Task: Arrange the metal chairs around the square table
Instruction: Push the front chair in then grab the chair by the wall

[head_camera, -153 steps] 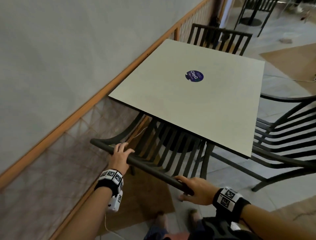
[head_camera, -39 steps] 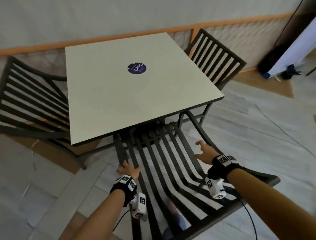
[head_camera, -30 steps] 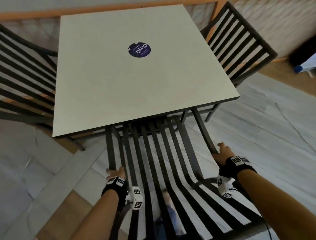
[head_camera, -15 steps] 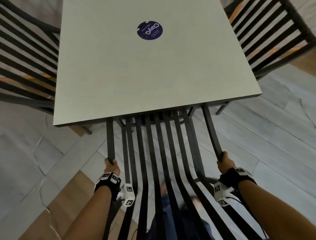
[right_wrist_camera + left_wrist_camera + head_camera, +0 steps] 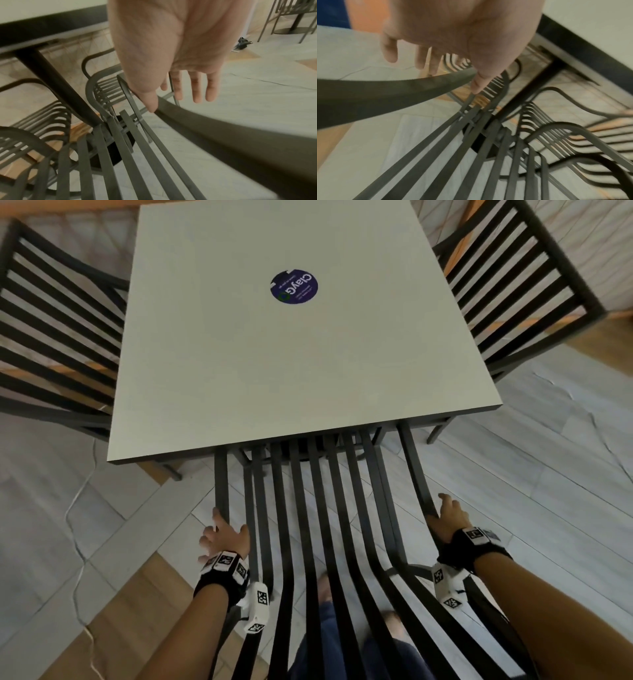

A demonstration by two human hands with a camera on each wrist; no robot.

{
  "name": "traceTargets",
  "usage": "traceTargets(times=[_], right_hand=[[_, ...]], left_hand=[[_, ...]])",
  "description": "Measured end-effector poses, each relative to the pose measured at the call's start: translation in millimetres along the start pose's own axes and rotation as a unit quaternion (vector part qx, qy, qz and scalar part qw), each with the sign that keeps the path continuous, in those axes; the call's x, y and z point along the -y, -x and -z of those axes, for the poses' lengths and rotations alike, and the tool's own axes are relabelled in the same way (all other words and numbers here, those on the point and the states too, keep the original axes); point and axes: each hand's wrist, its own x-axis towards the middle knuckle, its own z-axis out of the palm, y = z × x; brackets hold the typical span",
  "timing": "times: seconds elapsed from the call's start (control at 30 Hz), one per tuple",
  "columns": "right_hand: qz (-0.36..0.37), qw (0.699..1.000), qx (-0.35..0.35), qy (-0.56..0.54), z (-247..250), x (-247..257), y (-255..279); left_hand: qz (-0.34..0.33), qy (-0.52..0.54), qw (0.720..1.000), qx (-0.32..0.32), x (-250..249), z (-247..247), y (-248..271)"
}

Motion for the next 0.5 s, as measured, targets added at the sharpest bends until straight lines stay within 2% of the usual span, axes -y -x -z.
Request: traceTargets(times=[0.17,0.27,0.37,0.5], right_hand=[[0.051,0.997,-0.031,-0.041,56,-3,-7],[0.072,0.993,-0.056,-0.068,93,-17,-14],[0.084,0.989,-0.073,-0.092,133,-42,-24],[0.091,0.988,-0.069,-0.101,196,-94,-44]], left_hand=[[-0.096,0.057,0.993,-0.027,-55,0,57],[-0.171,0.046,0.983,-0.038,-92,-8,100],[-0.226,0.036,0.973,-0.044,-135,-18,137],[-0.256,0.035,0.964,-0.059,-192,-36,187]])
